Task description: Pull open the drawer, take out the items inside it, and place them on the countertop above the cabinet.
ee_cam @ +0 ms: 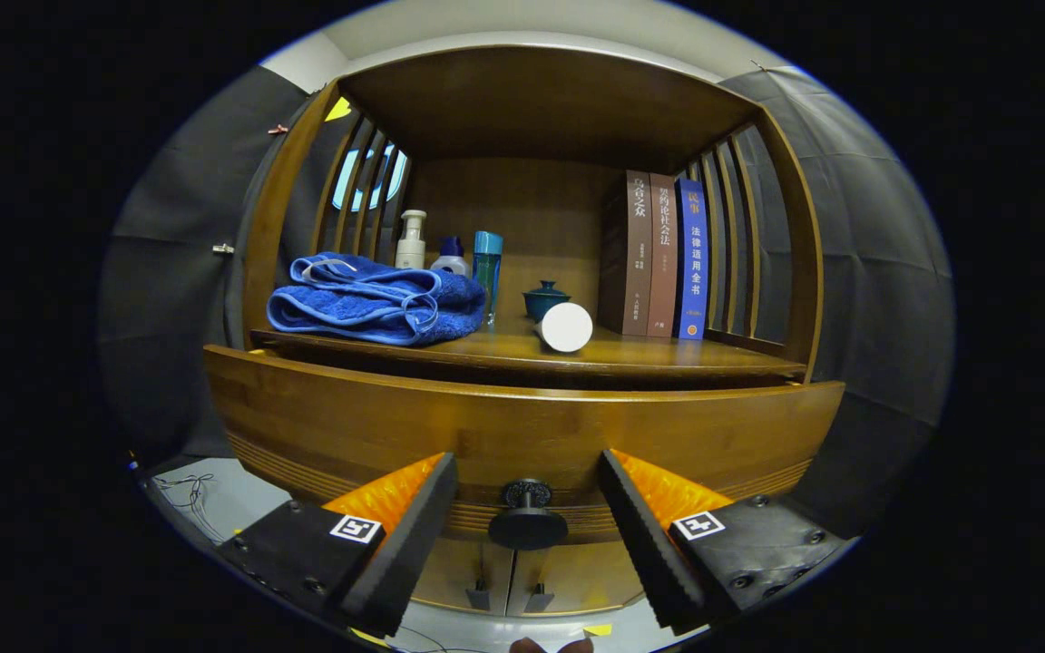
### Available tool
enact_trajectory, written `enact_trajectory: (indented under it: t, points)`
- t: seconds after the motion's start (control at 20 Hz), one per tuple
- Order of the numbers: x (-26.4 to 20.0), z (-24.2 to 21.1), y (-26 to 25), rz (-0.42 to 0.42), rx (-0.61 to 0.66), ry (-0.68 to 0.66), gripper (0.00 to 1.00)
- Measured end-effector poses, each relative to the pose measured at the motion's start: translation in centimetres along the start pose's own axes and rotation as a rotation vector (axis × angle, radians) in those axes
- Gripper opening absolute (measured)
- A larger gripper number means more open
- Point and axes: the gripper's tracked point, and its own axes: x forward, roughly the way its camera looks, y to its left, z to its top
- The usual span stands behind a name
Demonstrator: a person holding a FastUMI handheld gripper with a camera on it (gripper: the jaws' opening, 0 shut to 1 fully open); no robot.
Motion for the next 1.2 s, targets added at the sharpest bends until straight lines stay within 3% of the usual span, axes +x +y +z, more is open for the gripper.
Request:
enact_trajectory:
  t: [0.3, 0.5, 0.8, 1.2]
  points:
    - [3.1, 0.2, 0.1, -0.009, -0.009, 0.015, 1.00]
    - [3.3, -0.2, 0.5, -0.024, -0.047, 0.014, 1.00]
    - [2.9, 0.4, 0.8, -0.004, -0.005, 0.028, 1.00]
    - [-1.7, 9.0, 0.4, 0.025, 0.002, -0.038, 0.99]
